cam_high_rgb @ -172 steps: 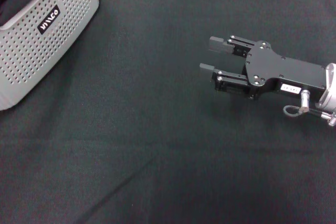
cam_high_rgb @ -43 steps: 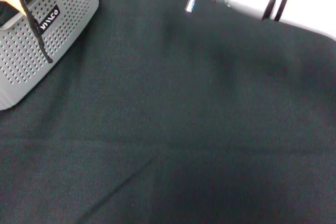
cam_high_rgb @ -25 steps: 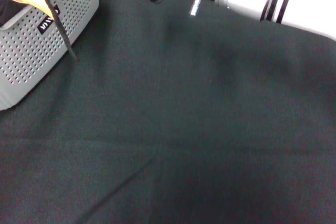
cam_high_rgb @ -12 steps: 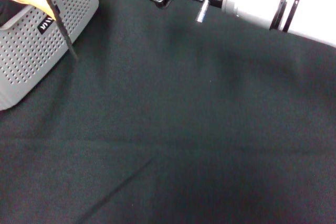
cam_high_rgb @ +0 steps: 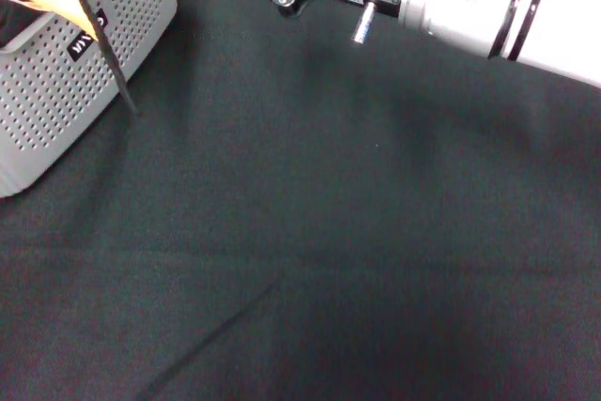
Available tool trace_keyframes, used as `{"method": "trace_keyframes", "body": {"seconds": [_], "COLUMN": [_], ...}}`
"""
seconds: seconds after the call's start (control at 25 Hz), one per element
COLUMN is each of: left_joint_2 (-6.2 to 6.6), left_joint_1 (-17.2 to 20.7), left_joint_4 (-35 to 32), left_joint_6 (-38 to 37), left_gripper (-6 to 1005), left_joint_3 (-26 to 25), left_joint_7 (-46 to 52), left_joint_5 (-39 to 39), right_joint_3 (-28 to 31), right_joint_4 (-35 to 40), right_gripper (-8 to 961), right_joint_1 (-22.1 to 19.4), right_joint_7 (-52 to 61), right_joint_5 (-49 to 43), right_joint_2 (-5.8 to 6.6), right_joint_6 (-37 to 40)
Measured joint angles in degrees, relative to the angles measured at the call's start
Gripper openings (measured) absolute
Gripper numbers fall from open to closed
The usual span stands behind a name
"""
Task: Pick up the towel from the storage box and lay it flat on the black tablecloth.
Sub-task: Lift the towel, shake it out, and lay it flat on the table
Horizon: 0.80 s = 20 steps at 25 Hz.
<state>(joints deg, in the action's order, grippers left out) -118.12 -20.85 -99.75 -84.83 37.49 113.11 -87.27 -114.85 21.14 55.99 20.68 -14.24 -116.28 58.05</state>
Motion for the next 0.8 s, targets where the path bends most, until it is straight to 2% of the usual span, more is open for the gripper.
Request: {"method": "trace_keyframes", "body": {"seconds": [0.12,0.36,0.6,0.8], "left_joint_2": [-0.03,0.16,0.43,1.45], "left_joint_1": [0.22,0.43,0.98,4.04], "left_joint_4": [0.04,1.36,3.79,3.91], "left_joint_6": [-0.02,-1.64,-5.12,-10.85], "left_gripper": [31,31,31,31], "left_joint_3": [-0.02,0.02,-0.29,-4.12], "left_joint_7": [-0.03,-0.06,-0.85,-1.32], "left_joint_5": [-0.01,-0.59,-0.77,1.51], "right_joint_3": [0.14,-0.21,0.11,0.27], "right_joint_4": [0.64,1.89,3.58,10.87], "right_gripper": [183,10,10,9], "right_joint_1": [-0.94,-3.87,-8.83,-14.87], "right_joint_7": [-0.31,-1.75,-1.77,-0.97], "right_joint_5": [0.01,0.73,0.40,-0.68], "right_joint_2": [0.00,0.00,0.11,1.08], "right_joint_6": [0.23,1.19,5.89,8.62]}}
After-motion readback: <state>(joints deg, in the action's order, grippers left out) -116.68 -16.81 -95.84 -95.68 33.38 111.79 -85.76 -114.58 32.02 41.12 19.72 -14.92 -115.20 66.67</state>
